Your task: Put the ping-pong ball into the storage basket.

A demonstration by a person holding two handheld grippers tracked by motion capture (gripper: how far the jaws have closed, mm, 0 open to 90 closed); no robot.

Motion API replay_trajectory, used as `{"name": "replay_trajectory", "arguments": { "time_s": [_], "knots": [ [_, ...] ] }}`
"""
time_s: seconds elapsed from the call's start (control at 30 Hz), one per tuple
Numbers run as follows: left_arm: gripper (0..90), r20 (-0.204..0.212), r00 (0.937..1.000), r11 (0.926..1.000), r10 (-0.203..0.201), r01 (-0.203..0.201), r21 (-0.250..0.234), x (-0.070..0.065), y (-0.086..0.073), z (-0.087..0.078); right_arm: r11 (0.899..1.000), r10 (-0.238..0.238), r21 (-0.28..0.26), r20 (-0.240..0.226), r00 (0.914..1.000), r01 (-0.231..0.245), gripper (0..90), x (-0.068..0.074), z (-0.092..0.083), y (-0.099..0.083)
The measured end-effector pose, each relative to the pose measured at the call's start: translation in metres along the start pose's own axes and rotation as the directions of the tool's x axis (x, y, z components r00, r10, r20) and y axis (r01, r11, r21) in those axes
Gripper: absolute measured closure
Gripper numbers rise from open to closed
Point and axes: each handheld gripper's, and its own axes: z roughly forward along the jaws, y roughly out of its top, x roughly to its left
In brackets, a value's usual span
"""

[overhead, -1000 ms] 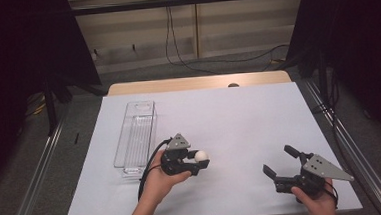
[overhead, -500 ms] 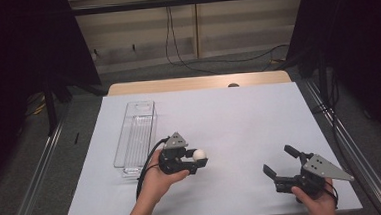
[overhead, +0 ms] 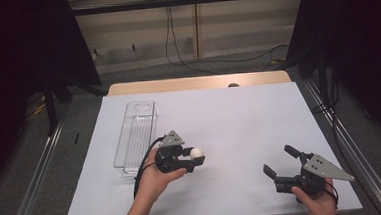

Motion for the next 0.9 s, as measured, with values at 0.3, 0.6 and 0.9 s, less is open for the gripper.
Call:
{"name": "replay_trajectory", "arguments": {
  "time_s": [0.3, 0.6, 0.9],
  "knots": [
    [51.0, -0.001, 0.9998, 0.9998, -0.020, 0.020, -0.010, 0.0024, -0.0002, -0.0016, 1.000, -0.001, 0.000, 0.000, 1.0000, 0.001, 2.5, 0.0001, -0.0005, 0.0003],
    [51.0, -0.015, 0.9995, 0.9996, -0.028, 0.028, -0.010, 0.0066, 0.0004, -0.0063, 1.000, -0.004, 0.002, -0.005, 1.0000, 0.004, 2.5, 0.0002, -0.0004, 0.0002],
    [51.0, -0.022, 0.9993, 0.9995, -0.029, 0.029, -0.010, 0.0076, 0.0007, -0.0078, 1.000, -0.002, 0.001, -0.003, 1.0000, 0.002, 2.5, 0.0003, -0.0005, 0.0002]
  ]
}}
